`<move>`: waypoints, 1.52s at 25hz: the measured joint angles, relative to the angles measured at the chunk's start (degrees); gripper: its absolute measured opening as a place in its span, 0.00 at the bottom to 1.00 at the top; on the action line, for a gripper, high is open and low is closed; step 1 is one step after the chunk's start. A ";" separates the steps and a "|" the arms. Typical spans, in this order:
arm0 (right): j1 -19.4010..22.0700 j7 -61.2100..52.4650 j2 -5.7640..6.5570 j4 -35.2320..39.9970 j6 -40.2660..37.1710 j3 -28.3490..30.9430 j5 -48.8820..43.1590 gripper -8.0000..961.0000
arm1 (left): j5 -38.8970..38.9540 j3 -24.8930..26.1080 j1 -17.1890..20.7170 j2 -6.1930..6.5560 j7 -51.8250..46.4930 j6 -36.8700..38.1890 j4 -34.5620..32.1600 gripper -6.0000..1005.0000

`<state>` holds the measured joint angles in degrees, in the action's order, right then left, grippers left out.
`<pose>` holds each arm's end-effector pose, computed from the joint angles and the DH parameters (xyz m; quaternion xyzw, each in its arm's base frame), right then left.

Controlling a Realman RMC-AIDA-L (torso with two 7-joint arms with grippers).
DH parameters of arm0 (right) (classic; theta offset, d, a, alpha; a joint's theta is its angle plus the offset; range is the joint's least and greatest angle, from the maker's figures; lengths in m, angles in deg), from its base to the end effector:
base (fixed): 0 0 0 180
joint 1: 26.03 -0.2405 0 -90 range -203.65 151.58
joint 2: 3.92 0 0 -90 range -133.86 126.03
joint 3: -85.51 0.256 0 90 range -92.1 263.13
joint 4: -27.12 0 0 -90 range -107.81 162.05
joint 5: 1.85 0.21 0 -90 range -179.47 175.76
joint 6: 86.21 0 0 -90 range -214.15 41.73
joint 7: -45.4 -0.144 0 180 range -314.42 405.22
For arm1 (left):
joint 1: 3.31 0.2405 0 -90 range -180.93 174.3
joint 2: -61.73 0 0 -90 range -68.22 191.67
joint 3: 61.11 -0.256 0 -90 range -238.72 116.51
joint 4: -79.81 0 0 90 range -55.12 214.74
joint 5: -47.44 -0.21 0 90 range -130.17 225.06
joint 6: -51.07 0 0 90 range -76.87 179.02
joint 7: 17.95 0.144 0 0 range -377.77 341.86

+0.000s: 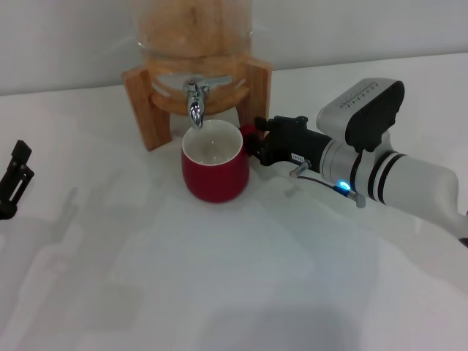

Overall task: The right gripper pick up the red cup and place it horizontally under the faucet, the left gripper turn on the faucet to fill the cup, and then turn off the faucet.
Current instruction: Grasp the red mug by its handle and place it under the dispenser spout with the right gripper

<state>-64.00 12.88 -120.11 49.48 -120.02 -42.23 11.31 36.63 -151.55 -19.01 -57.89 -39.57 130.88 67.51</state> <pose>0.2357 0.3963 -0.0895 -0.8579 0.2598 0.2245 0.3821 -0.3183 0.2827 -0.0094 -0.7379 -0.1757 -0.3856 0.5253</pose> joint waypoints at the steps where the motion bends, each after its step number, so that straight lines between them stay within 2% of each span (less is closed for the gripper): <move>1: 0.00 0.00 0.00 -0.01 0.01 0.05 -0.01 0.30 | 0.00 0.00 0.02 0.00 0.00 0.00 0.00 0.77; 7: 0.00 0.00 0.00 -0.04 0.09 -0.08 -0.04 0.38 | 0.00 0.00 0.07 0.00 0.00 0.00 0.00 0.77; 38: 2.76 -0.71 0.33 0.46 -0.31 -1.02 -0.51 0.38 | 0.00 -0.09 -0.12 0.17 0.09 -0.26 0.00 0.77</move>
<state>-61.24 12.17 -119.78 49.95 -120.34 -43.25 10.80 36.63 -151.63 -19.13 -57.72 -39.48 130.62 67.51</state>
